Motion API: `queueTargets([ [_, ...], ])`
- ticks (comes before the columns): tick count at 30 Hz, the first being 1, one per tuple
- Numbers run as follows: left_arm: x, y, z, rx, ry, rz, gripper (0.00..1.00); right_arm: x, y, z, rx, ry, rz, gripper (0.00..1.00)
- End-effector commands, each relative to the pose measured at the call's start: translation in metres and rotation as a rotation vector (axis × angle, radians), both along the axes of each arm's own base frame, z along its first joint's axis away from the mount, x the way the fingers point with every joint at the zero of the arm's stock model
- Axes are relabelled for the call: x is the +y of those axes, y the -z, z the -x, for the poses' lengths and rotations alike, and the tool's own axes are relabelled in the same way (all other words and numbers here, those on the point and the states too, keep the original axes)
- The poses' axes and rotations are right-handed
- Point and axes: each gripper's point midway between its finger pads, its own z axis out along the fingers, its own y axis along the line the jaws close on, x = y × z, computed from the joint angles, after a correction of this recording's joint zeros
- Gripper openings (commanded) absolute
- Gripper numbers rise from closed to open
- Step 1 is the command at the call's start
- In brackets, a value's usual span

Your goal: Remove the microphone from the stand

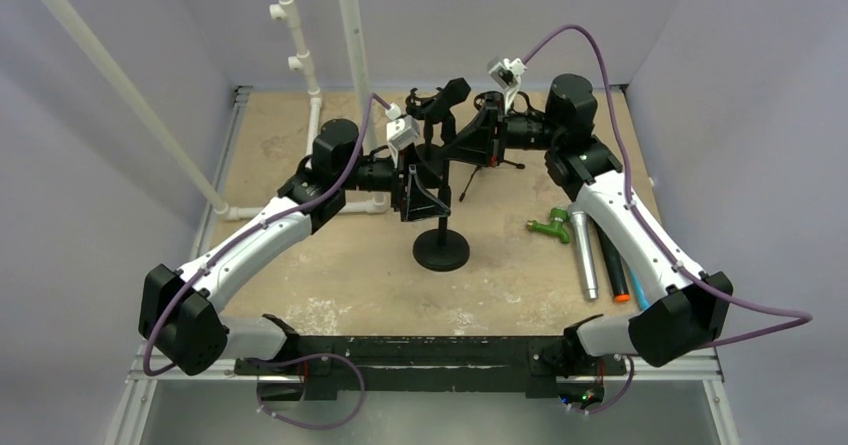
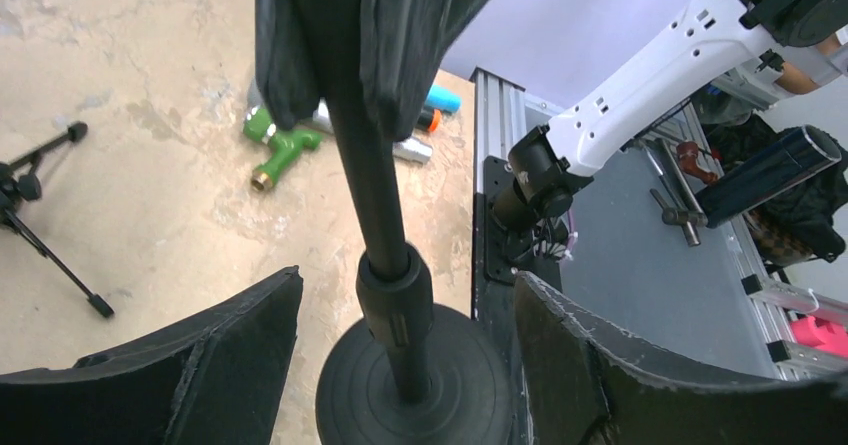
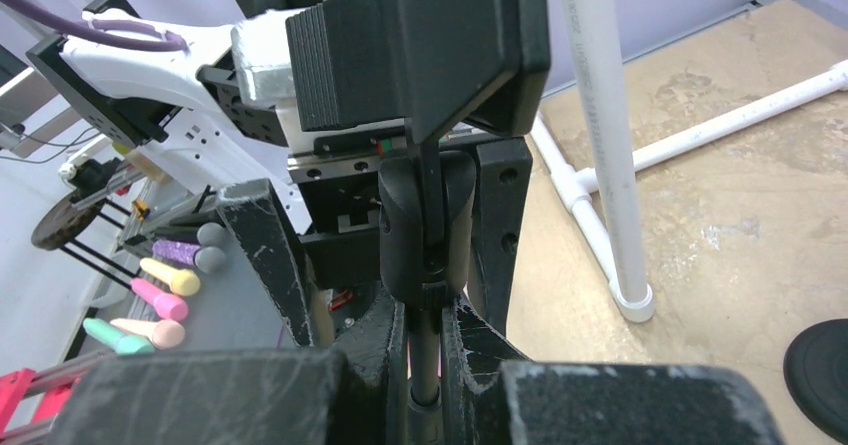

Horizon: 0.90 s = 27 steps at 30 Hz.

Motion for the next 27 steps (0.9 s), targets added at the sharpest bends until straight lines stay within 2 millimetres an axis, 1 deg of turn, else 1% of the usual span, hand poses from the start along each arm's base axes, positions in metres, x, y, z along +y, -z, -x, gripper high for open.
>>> queueTargets([
  [1, 0.003, -0.010, 0.009, -0.031, 0.023, 0.052, 0.75, -0.008, -0.049, 0.014, -0.116, -0.011, -0.069, 0.00],
  [5, 0.000, 0.001, 0.008, 0.004, 0.023, 0.067, 0.74, -0.010, -0.058, 0.012, -0.115, -0.009, -0.095, 0.00],
  [9, -0.004, 0.005, 0.009, 0.018, 0.036, 0.089, 0.69, -0.013, -0.067, 0.011, -0.102, -0.007, -0.141, 0.00],
  [11, -0.007, 0.007, 0.010, 0.028, 0.045, 0.088, 0.68, -0.016, -0.076, 0.011, -0.108, -0.008, -0.180, 0.00],
  [15, -0.012, 0.012, 0.015, 0.038, 0.063, 0.080, 0.64, -0.018, -0.078, 0.010, -0.095, -0.007, -0.207, 0.00],
  [17, -0.014, 0.016, 0.015, 0.044, 0.067, 0.075, 0.61, -0.019, -0.079, 0.010, -0.097, -0.007, -0.208, 0.00],
  [20, -0.016, 0.017, 0.016, 0.051, 0.074, 0.073, 0.52, -0.020, -0.080, 0.010, -0.102, -0.003, -0.208, 0.00],
  [25, -0.015, 0.018, 0.018, 0.058, 0.084, 0.066, 0.35, -0.023, -0.080, 0.009, -0.117, 0.016, -0.196, 0.00],
  [27, -0.014, 0.019, 0.019, 0.057, 0.083, 0.062, 0.24, -0.023, -0.078, 0.006, -0.120, 0.031, -0.177, 0.00],
])
